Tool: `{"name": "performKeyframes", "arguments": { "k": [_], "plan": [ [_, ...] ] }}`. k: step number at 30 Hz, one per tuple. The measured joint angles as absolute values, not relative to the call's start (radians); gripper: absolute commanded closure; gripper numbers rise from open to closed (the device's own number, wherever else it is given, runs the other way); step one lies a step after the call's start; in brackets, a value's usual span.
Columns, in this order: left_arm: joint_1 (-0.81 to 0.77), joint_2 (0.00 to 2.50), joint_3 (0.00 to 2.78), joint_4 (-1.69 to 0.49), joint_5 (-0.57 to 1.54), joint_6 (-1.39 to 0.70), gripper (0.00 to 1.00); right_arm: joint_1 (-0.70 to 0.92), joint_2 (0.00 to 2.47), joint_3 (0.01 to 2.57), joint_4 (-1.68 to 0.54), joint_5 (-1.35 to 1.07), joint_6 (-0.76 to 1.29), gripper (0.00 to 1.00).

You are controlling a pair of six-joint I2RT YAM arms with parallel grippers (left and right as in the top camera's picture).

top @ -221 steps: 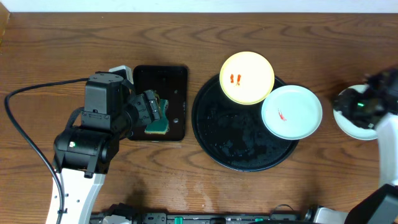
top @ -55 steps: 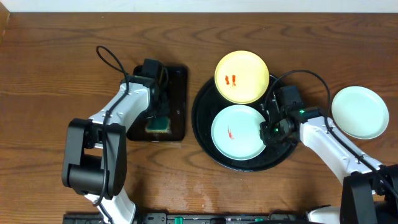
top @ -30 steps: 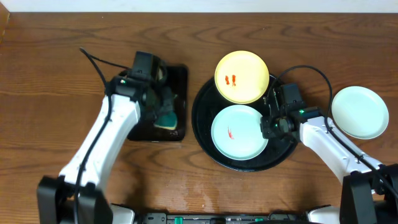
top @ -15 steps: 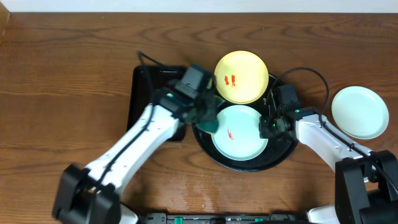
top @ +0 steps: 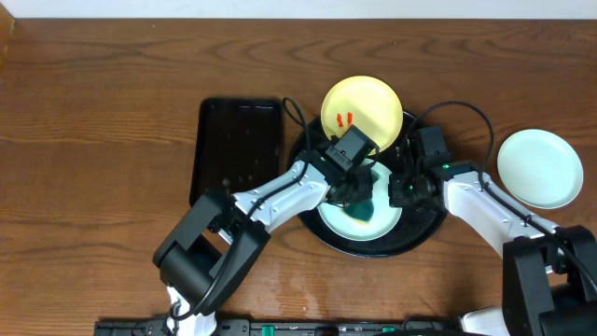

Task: Clean dirty plates on tray and stack at the side
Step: 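Scrub the pale green plate on the round tray with the sponge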

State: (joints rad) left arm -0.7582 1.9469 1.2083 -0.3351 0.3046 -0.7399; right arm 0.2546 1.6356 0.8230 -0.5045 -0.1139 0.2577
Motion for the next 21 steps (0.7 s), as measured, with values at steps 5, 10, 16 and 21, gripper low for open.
{"name": "performKeyframes", "arguments": {
  "k": [5, 10, 16, 21],
  "plan": [
    [-0.736, 1.950, 1.249, -0.486, 0.242, -0.758, 0.93, 0.255, 1.636, 0.823, -0.507, -0.115, 0.260, 0.99],
    [-0.697, 1.947, 1.291, -0.667, 0.109, -0.763, 0.92, 0.255, 1.636, 0.823, -0.509, -0.116, 0.260, 0.99],
    [-0.698, 1.949, 1.306, -0.707, 0.025, -0.758, 0.92, 0.255, 1.636, 0.823, -0.512, -0.141, 0.264, 0.99],
    [-0.696, 1.949, 1.301, -0.672, 0.045, -0.759, 0.92, 0.256, 1.636, 0.823, -0.512, -0.147, 0.270, 0.99]
  ]
}}
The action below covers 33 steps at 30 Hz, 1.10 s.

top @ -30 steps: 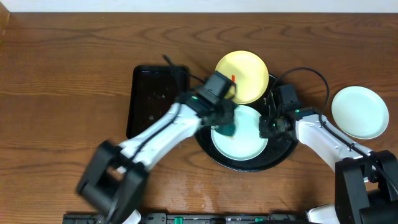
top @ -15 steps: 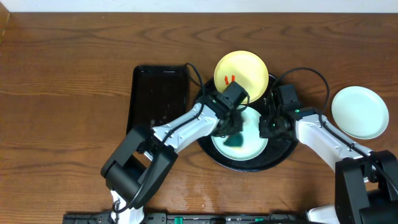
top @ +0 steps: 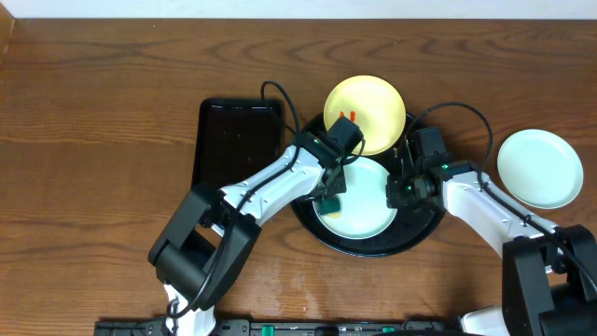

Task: Clean dirty plates on tray and stack at the side
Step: 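Scrub the pale green plate on the round tray with the sponge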

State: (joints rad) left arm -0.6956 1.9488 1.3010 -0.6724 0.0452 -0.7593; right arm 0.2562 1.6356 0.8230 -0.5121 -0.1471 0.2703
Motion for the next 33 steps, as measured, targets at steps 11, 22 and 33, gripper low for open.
{"name": "performKeyframes", "arguments": {
  "k": [11, 22, 33],
  "plan": [
    [-0.724, 2.002, 1.285, -0.356, 0.319, -0.759, 0.92, 0.256, 1.636, 0.823, -0.514, -0.141, 0.271, 0.99],
    [-0.775, 2.014, 1.290, -0.386, 0.456, -0.759, 0.92, 0.256, 1.636, 0.823, -0.513, -0.137, 0.271, 0.99],
    [-0.733, 1.995, 1.324, -0.662, 0.347, -0.754, 0.92, 0.256, 1.636, 0.823, -0.513, -0.139, 0.271, 0.99]
  ]
}}
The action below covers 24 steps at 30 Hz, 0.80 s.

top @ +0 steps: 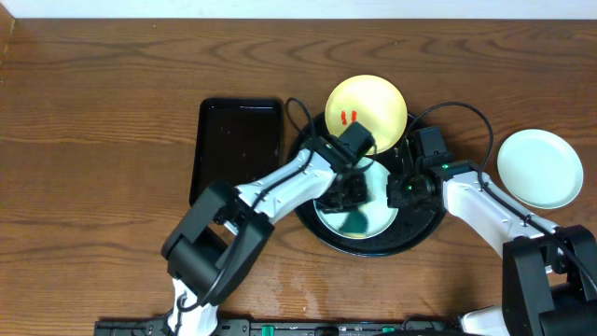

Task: Clean dirty plates on tray and stack at the side
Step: 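Scrub the pale green plate on the round tray with the sponge, then return the sponge to the black tray with the left gripper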

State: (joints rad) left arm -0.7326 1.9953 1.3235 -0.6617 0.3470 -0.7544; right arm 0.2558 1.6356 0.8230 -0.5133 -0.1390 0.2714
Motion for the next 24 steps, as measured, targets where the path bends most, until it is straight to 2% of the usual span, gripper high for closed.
{"name": "performKeyframes", "arguments": {
  "k": [7, 14, 24],
  "plan": [
    [-0.661, 1.963, 1.323, -0.711, 0.096, -0.712, 0.93, 0.256, 1.636, 0.823, -0.519, -0.152, 0.271, 0.99],
    [-0.660, 1.913, 1.322, -0.733, 0.020, -0.680, 0.93, 0.258, 1.636, 0.823, -0.518, -0.171, 0.271, 0.99],
    [-0.598, 1.609, 1.317, -0.822, -0.084, -0.662, 0.92, 0.258, 1.636, 0.823, -0.512, -0.162, 0.271, 0.99]
  ]
}}
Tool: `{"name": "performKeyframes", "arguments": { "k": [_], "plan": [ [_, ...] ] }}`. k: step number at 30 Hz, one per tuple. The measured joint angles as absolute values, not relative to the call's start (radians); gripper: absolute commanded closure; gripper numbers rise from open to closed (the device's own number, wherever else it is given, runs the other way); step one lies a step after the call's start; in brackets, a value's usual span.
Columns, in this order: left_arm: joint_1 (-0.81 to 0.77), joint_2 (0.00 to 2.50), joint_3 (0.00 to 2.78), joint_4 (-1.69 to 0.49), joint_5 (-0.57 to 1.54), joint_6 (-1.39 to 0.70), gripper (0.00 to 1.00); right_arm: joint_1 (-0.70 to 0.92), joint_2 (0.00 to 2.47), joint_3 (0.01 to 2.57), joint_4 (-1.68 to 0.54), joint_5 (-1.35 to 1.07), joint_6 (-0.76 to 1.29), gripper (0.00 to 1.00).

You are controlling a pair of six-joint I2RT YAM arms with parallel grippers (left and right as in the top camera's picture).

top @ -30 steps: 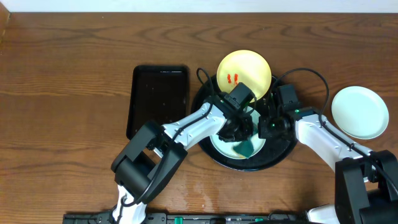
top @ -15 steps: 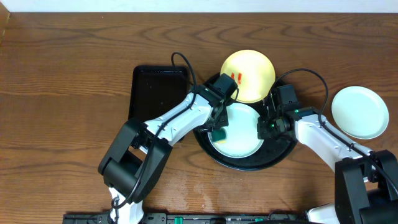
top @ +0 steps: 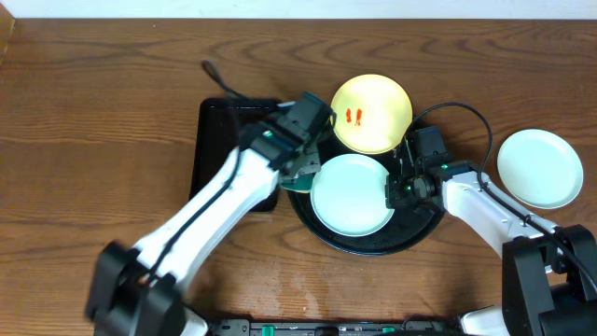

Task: Clean dirty plates on tray and stack at the side
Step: 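Return the sponge to the black tray with the left gripper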

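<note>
A pale green plate (top: 350,196) lies in the round black tray (top: 415,233), its face showing no marks. A yellow plate (top: 371,114) with two red smears leans on the tray's back rim. My left gripper (top: 300,175) is at the tray's left edge, between the pale plate and the rectangular tray, shut on a dark green sponge (top: 297,183). My right gripper (top: 395,191) is pinched on the pale plate's right rim.
A white plate (top: 539,168) sits alone on the table at the right. A flat black rectangular tray (top: 219,154) lies left of the round one, partly under my left arm. A cable loops above the right wrist.
My left gripper with the sponge has gone from the middle of the pale plate to the tray's left edge, leaving the plate uncovered. The right gripper has stayed on the rim.
The left gripper pressed the sponge on the pale plate's middle, then on its left side, then on the middle again, while the right gripper kept hold of the rim. Now the sponge is off the plate at the left, and the yellow plate has edged slightly right.
</note>
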State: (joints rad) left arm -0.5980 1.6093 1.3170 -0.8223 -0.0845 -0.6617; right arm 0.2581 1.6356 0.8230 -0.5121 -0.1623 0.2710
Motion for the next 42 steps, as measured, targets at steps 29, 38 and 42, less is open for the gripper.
{"name": "performKeyframes", "arguments": {
  "k": [29, 38, 42],
  "plan": [
    [-0.223, 1.558, 1.168, -0.775, 0.014, -0.465, 0.38, 0.258, 1.639, 0.823, -0.510, -0.146, 0.219, 0.97],
    [-0.223, 1.229, 1.186, -0.960, 0.062, -0.457, 0.19, 0.253, 1.615, 0.823, -0.498, -0.178, 0.219, 0.99],
    [-0.223, 1.149, 1.187, -0.970, 0.066, -0.459, 0.18, 0.251, 1.490, 0.823, -0.528, -0.162, 0.219, 0.99]
  ]
}}
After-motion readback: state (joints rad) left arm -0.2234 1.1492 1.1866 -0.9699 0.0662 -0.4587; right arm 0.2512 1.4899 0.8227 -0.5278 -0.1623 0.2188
